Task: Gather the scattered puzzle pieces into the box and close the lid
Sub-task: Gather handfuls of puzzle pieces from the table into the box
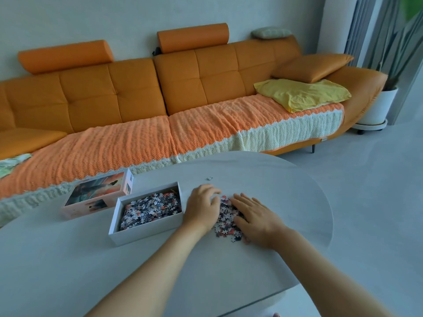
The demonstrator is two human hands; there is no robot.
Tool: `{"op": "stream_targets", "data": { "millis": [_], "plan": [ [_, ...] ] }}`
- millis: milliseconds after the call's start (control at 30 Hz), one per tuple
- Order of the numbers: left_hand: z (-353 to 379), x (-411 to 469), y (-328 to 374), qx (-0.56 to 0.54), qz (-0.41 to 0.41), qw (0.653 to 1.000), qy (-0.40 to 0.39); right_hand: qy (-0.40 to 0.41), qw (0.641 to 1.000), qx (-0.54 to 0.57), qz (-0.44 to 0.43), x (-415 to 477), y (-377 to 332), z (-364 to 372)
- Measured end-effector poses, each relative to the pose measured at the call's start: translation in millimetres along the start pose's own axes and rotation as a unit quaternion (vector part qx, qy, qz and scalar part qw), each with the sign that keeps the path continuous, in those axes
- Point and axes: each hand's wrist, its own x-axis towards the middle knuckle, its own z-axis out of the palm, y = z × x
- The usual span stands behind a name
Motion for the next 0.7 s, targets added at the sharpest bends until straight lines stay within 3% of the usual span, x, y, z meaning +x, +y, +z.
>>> {"op": "stream_targets", "data": {
  "millis": [167, 433, 700],
  "plan": [
    [14.7, 19.5, 0.7, 0.086, -0.170, 0.979, -0.076, -0.001, 1.000, 0.005, 0.012, 1.0, 1.2, -1.0],
    [19.1, 66.4, -4.8, 0.083, -0.065, 0.983, -0.151, -0.016, 0.999, -0.018, 0.032, 17.9, 18.6, -5.1],
    [15.2, -5.0, 3.2, 0.061, 0.046, 0.985, -0.152, -0.052, 0.999, -0.005, 0.017, 13.3, 13.7, -12.0]
  ]
}}
